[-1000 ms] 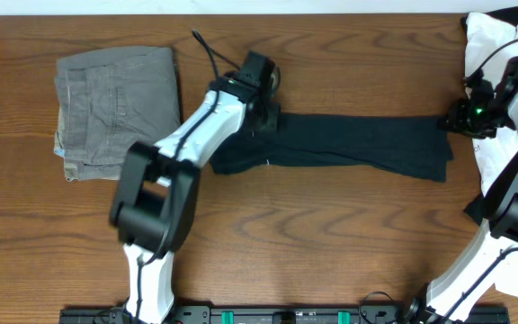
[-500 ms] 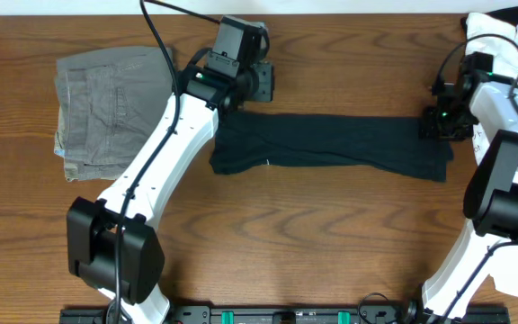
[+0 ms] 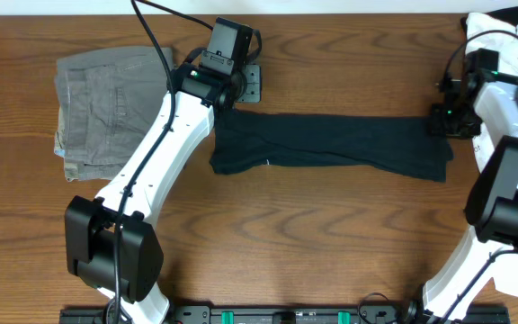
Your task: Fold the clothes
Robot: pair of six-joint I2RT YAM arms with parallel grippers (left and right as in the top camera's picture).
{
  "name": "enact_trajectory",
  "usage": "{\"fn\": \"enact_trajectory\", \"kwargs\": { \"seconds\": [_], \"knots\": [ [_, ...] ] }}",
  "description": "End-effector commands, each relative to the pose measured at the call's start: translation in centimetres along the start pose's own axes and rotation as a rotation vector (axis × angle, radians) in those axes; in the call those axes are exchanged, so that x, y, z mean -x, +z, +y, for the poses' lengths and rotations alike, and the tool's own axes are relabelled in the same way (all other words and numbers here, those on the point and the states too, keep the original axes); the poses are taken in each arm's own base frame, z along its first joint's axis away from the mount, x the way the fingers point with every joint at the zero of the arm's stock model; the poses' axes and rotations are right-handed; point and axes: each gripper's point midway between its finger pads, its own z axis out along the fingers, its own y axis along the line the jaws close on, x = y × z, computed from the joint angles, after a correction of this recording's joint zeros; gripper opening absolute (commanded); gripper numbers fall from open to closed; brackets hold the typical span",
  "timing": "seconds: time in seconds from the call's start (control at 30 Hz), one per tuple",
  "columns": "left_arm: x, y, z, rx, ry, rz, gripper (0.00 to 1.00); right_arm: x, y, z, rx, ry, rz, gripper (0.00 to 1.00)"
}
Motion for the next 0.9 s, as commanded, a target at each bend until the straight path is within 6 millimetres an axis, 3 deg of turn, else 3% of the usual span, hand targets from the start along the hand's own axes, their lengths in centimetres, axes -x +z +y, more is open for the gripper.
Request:
{"fn": "enact_trajectory", "kwargs": {
  "seconds": [0.0, 0.27, 0.53, 0.7, 0.87],
  "knots": [
    [-0.9, 0.8, 1.1, 0.038, 0.004, 0.026, 0.37, -0.2, -0.8, -1.3, 0.008, 0.05, -0.016, 0.45],
    [-1.3, 1.2, 1.7, 0.051, -0.003, 0.04, 0.37, -0.3, 0.2, 0.5, 0.136, 0.009, -0.047, 0.44],
    [-1.5, 1.2, 1.8, 0.054, -0.002, 0.049, 0.37, -1.5, 2.3, 0.4, 0.118, -0.038, -0.051, 0.47],
    [-1.6, 1.1, 1.9, 0.059, -0.002, 0.052, 0.37, -1.8, 4.0, 0.5, 0.111, -0.04, -0.087, 0.44],
    [-1.7, 1.1, 2.2, 0.063, -0.005, 0.057, 0.37, -1.8, 4.1, 0.5, 0.111, -0.033, -0.092, 0.47]
  ]
}}
